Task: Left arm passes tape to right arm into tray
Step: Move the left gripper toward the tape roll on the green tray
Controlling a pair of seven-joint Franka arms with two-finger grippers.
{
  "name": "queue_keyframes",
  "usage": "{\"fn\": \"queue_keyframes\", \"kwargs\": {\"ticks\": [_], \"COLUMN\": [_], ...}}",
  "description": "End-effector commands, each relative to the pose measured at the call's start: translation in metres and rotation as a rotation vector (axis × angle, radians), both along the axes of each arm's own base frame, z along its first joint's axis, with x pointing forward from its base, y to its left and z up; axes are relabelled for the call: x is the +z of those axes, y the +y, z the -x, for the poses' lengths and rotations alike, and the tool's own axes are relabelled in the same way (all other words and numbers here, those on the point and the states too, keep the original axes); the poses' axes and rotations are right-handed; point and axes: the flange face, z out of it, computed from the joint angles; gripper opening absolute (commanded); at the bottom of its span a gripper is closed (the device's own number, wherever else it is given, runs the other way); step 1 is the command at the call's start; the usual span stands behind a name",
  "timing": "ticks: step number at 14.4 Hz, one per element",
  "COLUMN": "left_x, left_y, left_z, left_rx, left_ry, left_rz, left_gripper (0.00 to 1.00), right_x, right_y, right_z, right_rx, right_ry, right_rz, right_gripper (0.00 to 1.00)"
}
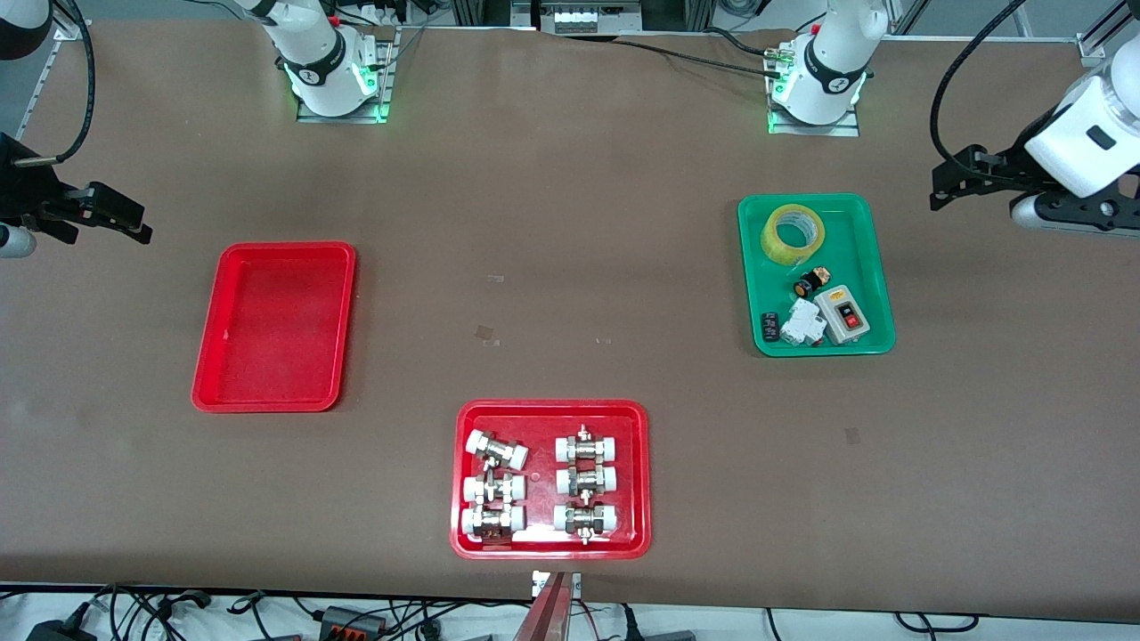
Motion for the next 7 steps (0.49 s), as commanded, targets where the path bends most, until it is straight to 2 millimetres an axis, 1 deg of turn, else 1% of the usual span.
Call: {"fn": "queue_keyframes", "kwargs": {"ticks": [1, 3, 4, 5, 7], "left_x": [-0.067, -0.138, -0.173, -0.203, -0.265], "left_y": [-0.009, -0.015, -0.014, -0.01, -0.008], "left_z": [0.005, 0.021, 0.032, 0.042, 0.071], "left_rx": [-0.008, 0.004, 0.023, 0.042, 0.06], "left_ry": [0.159, 0.274, 0.313, 0.338, 0.382], "left_rz": [0.022, 0.026, 0.042, 0.053, 0.048], "left_gripper": [1.0, 1.0, 1.0, 1.0, 1.0], "right_x": [0.007, 0.006, 0.006, 0.005, 0.004], "right_y": [0.003, 0.003, 0.003, 0.003, 0.004], "right_z": [0.006, 0.005, 0.004, 0.004, 0.004], "right_rx": [-0.007, -0.007, -0.008, -0.007, -0.001], "right_ry": [-0.002, 0.0, 0.0, 0.001, 0.004], "right_rz": [-0.001, 0.0, -0.002, 0.0, -0.002], "right_gripper": [1.0, 1.0, 1.0, 1.0, 1.0]}}
